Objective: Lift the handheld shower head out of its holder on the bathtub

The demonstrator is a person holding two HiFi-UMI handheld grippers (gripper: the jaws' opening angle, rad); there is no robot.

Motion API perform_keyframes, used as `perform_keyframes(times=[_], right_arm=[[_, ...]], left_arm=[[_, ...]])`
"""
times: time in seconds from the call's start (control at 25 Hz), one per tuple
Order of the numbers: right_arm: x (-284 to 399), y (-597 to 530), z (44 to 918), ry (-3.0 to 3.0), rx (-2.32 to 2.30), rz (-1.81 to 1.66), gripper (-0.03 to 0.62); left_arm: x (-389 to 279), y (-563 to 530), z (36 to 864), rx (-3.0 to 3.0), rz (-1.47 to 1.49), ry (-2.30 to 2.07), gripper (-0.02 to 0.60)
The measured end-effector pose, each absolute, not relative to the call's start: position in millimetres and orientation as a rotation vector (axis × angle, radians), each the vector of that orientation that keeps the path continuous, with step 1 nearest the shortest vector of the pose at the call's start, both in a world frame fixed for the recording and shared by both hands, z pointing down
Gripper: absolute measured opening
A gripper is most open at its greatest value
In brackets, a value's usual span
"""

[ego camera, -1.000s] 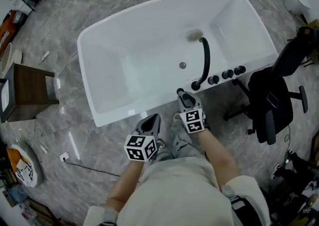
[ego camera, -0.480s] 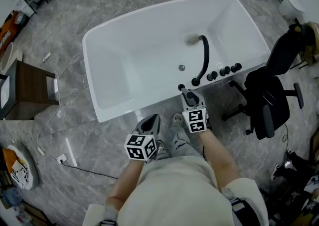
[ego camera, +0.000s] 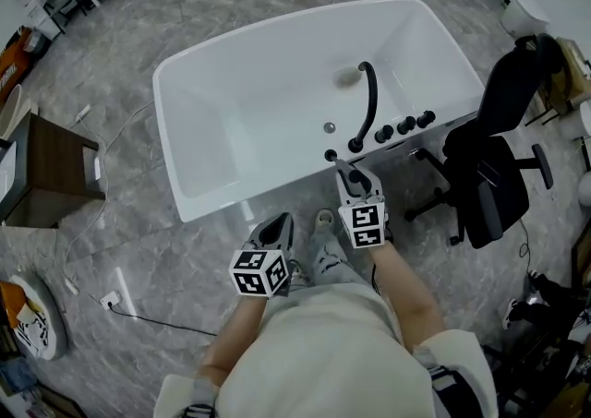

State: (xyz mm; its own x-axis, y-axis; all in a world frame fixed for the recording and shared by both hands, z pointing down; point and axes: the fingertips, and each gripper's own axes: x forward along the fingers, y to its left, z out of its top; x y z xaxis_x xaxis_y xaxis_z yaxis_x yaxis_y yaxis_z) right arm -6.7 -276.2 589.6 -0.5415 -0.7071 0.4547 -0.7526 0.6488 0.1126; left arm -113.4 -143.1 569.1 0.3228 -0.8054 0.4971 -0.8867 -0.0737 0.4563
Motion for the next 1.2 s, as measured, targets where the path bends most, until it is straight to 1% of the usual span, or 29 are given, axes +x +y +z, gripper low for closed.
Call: perform_keyframes(times=[1.2], right_arm=[[27.6,-166.6,446.9,-2.579,1.366,-0.076,0.134]], left_arm=[[-106.6,-66.7,531.8,2.046,0.138,-1.496,0.020]])
